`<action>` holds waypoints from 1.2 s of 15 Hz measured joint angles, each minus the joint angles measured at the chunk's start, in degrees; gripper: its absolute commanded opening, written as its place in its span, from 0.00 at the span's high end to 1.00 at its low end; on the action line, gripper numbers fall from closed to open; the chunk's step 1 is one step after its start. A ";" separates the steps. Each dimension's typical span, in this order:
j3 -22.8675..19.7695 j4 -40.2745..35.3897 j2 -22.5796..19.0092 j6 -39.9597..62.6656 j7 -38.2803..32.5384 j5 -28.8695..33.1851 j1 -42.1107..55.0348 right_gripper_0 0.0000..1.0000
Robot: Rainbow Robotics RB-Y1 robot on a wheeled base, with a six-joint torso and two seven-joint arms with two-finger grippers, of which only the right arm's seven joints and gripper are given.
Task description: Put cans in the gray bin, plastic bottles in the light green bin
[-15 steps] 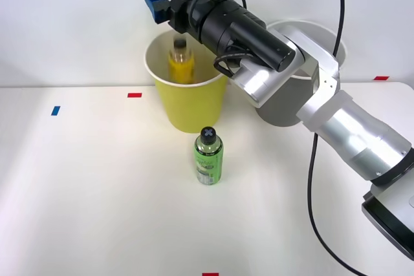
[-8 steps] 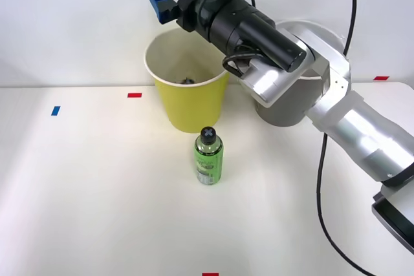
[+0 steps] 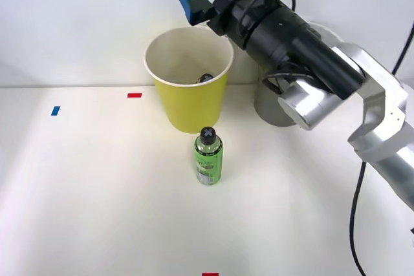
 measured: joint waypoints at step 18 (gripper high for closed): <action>-12.66 -16.68 -4.12 -23.36 -0.64 0.12 58.83 0.00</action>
